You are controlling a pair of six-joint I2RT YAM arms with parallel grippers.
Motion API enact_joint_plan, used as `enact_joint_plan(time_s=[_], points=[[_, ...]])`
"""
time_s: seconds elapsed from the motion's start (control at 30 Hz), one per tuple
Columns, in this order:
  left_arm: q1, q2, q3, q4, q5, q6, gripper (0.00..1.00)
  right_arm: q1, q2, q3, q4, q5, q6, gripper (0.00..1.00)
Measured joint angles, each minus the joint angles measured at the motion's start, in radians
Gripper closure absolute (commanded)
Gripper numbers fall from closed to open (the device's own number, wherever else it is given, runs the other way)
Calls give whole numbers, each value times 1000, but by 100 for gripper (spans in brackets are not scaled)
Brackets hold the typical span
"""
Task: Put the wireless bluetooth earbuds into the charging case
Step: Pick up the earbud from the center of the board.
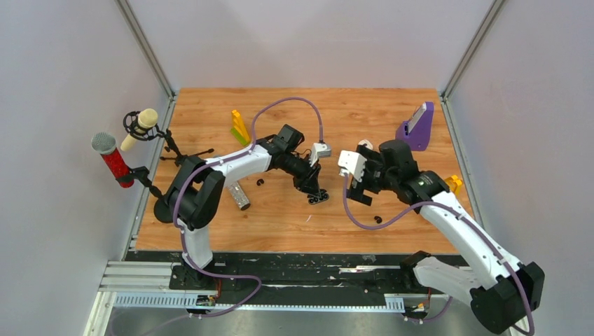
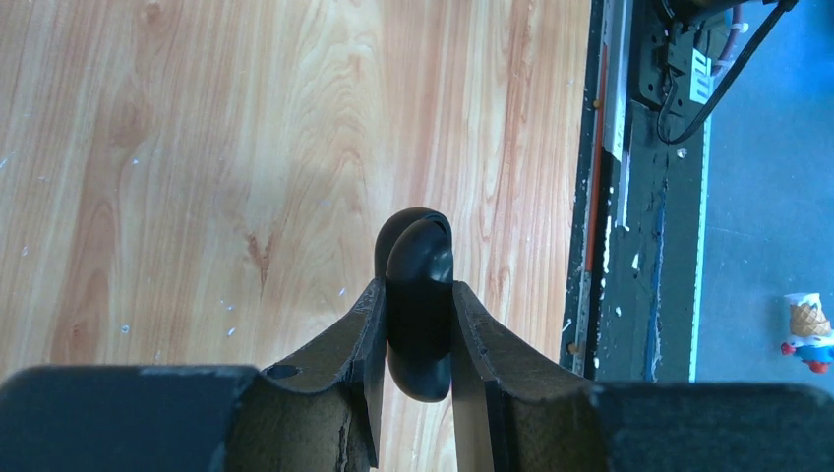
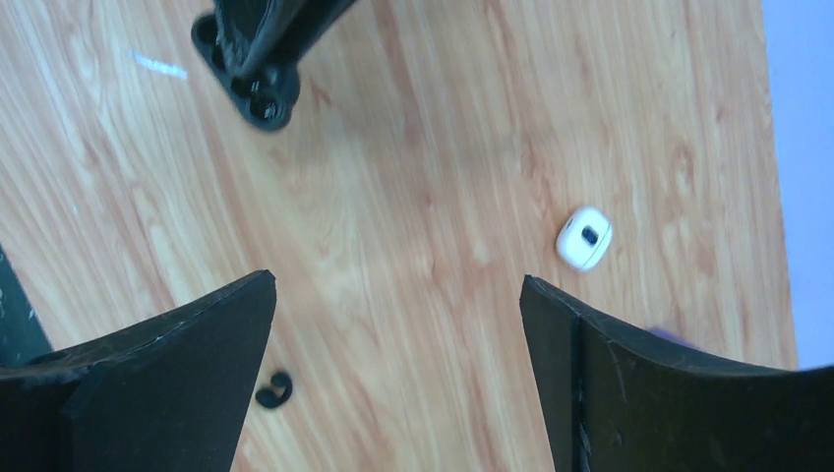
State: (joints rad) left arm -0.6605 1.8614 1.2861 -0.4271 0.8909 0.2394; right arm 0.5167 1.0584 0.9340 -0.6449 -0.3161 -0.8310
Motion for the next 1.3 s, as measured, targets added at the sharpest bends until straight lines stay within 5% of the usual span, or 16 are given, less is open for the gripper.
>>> enact_joint_plan(time_s=[0.6, 0.77, 0.93, 1.3], points=[[0, 32, 34, -2, -7, -76, 82, -232, -16, -222, -314, 80, -149, 28], [0, 32, 34, -2, -7, -77, 82, -286, 19, -235, -299, 92, -171, 49], [0, 32, 34, 0, -7, -78, 82, -338, 109, -235, -210, 116, -173, 58], [0, 32, 34, 1, -7, -78, 82, -335, 277, -233, -143, 83, -138, 60]])
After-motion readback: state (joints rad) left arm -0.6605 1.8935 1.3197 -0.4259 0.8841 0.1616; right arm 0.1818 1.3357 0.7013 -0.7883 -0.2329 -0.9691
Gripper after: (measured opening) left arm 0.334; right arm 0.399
